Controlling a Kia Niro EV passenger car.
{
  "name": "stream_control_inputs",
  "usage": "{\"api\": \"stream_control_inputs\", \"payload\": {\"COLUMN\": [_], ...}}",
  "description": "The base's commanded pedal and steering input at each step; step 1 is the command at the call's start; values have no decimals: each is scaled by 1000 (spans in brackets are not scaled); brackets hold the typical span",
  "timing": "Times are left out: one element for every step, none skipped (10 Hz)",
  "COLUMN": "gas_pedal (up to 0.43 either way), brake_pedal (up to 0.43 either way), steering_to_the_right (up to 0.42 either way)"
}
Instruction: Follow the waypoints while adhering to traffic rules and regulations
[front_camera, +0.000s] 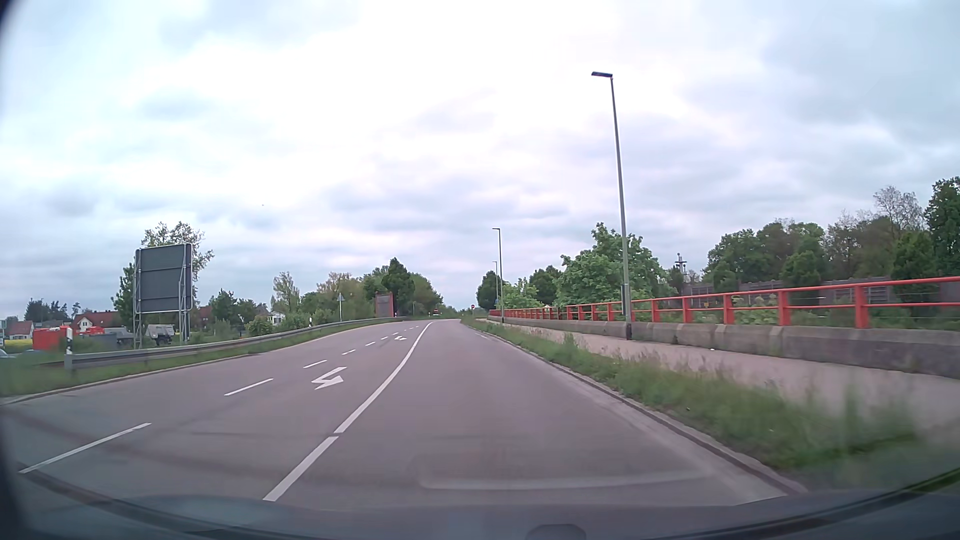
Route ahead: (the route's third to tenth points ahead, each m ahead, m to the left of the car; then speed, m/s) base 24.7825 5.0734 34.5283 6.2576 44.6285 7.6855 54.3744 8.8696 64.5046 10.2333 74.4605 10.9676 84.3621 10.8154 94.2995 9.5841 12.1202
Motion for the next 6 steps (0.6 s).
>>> {"api": "stream_control_inputs", "payload": {"gas_pedal": [248,260,260,260,260,260], "brake_pedal": [0,0,0,0,0,0], "steering_to_the_right": [-48,-48,-46,-43,-41,-37]}}
